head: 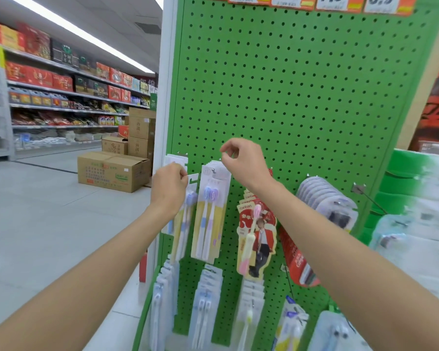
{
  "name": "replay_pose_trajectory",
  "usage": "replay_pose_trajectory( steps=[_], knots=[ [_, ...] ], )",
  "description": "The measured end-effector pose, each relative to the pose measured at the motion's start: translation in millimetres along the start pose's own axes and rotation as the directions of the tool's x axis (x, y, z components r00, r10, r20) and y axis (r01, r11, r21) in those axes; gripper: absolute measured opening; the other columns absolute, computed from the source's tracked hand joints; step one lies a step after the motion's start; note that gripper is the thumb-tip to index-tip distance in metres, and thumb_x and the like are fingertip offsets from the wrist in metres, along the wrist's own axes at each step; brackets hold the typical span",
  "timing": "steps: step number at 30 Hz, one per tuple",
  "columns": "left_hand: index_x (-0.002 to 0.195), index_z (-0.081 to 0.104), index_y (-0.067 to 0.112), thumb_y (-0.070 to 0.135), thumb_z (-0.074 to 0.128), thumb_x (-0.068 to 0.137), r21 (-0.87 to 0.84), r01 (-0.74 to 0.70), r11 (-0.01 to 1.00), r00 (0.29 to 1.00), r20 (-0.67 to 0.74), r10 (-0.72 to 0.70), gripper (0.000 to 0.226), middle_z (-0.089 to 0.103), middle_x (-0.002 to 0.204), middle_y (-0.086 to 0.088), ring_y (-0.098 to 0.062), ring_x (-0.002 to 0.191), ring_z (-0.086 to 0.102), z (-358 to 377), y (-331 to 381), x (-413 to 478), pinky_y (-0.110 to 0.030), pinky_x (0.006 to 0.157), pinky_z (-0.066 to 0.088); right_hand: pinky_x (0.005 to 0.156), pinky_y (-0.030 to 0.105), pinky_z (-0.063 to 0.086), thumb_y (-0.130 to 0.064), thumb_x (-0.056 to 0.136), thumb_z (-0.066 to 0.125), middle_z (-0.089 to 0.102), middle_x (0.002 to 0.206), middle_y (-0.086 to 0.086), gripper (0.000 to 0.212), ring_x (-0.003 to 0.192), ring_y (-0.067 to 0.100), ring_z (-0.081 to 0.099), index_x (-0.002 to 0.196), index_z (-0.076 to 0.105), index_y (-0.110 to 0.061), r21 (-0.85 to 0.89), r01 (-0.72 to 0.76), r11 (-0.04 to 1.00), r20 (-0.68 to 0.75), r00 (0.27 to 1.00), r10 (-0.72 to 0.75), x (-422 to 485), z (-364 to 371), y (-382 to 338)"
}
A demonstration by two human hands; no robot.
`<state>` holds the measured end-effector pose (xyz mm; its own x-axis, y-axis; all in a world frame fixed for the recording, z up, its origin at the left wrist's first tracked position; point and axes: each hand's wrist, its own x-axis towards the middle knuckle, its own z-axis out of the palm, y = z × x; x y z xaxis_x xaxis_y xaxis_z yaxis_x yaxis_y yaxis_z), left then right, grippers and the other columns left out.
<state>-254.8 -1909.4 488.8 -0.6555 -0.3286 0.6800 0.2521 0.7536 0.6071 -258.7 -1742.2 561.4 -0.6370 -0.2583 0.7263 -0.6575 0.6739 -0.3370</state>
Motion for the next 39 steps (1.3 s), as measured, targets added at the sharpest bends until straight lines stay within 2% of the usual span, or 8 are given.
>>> replay_pose_trajectory(
  steps=[7, 14, 16, 21, 27, 31, 36, 39],
  knots=[
    [0.081, 0.073, 0.011, 0.01, 0.061, 0.089, -0.07, 0.082, 0.994, 0.996, -0.015, -0.083, 0.014, 0.069, 0.079, 0.0, -0.022, 0.081, 0.064, -20.4, -6.1, -37.1, -0.036, 0.071, 0.053, 0.07, 0.032, 0.051, -0.004, 0.088, 0.054, 0.063, 0.08, -0.002, 0.017, 0.069, 0.01, 0.055, 0.094, 0.069, -0.009, 0.026, 0.01, 1.0, 0.044, 0.999, -0.011, -73.0, 36.9, -20.2],
    [0.094, 0.068, 0.02, 0.018, 0.071, 0.086, -0.383, 0.266, 0.885, 0.96, 0.02, -0.28, 0.009, 0.072, 0.085, 0.001, -0.011, 0.076, 0.065, -21.7, -24.6, -75.6, -0.027, 0.072, 0.05, 0.099, 0.034, 0.046, -0.019, 0.095, 0.057, 0.056, 0.124, 0.001, 0.039, 0.11, 0.013, 0.053, 0.134, 0.052, -0.013, 0.154, -0.234, 0.96, 0.086, 0.971, 0.223, -145.2, 88.9, -18.6],
    [0.085, 0.07, 0.019, 0.018, 0.074, 0.083, -0.483, 0.337, 0.809, 0.935, 0.068, -0.348, 0.005, 0.073, 0.084, -0.001, -0.015, 0.079, 0.069, -13.6, -36.0, -87.5, -0.032, 0.078, 0.056, 0.099, 0.029, 0.043, -0.025, 0.097, 0.057, 0.053, 0.126, -0.003, 0.045, 0.114, 0.012, 0.05, 0.139, 0.046, -0.015, 0.239, -0.291, 0.926, 0.093, 0.956, 0.277, -164.9, 101.8, -14.8],
    [0.085, 0.072, 0.013, 0.016, 0.078, 0.082, -0.689, 0.534, 0.49, 0.825, 0.297, -0.482, 0.007, 0.074, 0.091, -0.007, -0.021, 0.085, 0.071, 12.9, -59.3, -123.8, -0.036, 0.084, 0.059, 0.068, 0.009, 0.041, -0.025, 0.095, 0.057, 0.054, 0.098, -0.011, 0.045, 0.086, -0.001, 0.055, 0.139, 0.045, -0.024, 0.492, -0.471, 0.732, 0.214, 0.88, 0.423, -200.3, 132.7, 1.9],
    [0.088, 0.069, 0.011, 0.013, 0.072, 0.088, -0.691, 0.691, 0.213, 0.692, 0.546, -0.473, 0.003, 0.073, 0.086, -0.004, -0.011, 0.072, 0.07, 46.3, -79.9, -167.4, -0.023, 0.065, 0.057, 0.087, 0.032, 0.051, -0.029, 0.091, 0.063, 0.062, 0.105, -0.007, 0.03, 0.094, 0.009, 0.06, 0.119, 0.052, -0.021, 0.536, -0.545, 0.645, 0.259, 0.833, 0.489, -233.7, 153.5, 34.1],
    [0.094, 0.068, 0.013, 0.016, 0.069, 0.09, -0.618, 0.781, 0.091, 0.593, 0.688, -0.418, 0.005, 0.073, 0.087, -0.001, -0.008, 0.075, 0.07, 57.5, -81.2, -181.8, -0.019, 0.063, 0.056, 0.082, 0.028, 0.051, -0.032, 0.089, 0.068, 0.065, 0.108, -0.002, 0.033, 0.096, 0.01, 0.064, 0.113, 0.05, -0.018, 0.538, -0.629, 0.561, 0.322, 0.769, 0.553, -242.5, 155.2, 47.7],
    [0.088, 0.064, 0.015, 0.02, 0.063, 0.095, -0.549, 0.83, 0.1, 0.549, 0.771, -0.324, 0.008, 0.075, 0.079, 0.002, -0.008, 0.072, 0.072, 50.2, -77.5, -190.3, -0.022, 0.065, 0.057, 0.086, 0.033, 0.052, -0.027, 0.093, 0.064, 0.067, 0.099, -0.005, 0.009, 0.089, 0.008, 0.064, 0.1, 0.059, -0.023, 0.567, -0.619, 0.544, 0.296, 0.769, 0.567, -250.9, 155.2, 51.5],
    [0.095, 0.068, 0.018, 0.027, 0.06, 0.096, -0.499, 0.831, 0.245, 0.552, 0.792, -0.26, 0.011, 0.076, 0.091, 0.002, -0.01, 0.082, 0.073, 46.1, -80.8, -193.0, -0.026, 0.074, 0.056, 0.085, 0.034, 0.051, -0.026, 0.1, 0.051, 0.066, 0.095, -0.005, 0.011, 0.084, 0.009, 0.061, 0.093, 0.06, -0.026, 0.584, -0.651, 0.486, 0.31, 0.731, 0.608, -251.6, 150.2, 51.9]
  ],
)
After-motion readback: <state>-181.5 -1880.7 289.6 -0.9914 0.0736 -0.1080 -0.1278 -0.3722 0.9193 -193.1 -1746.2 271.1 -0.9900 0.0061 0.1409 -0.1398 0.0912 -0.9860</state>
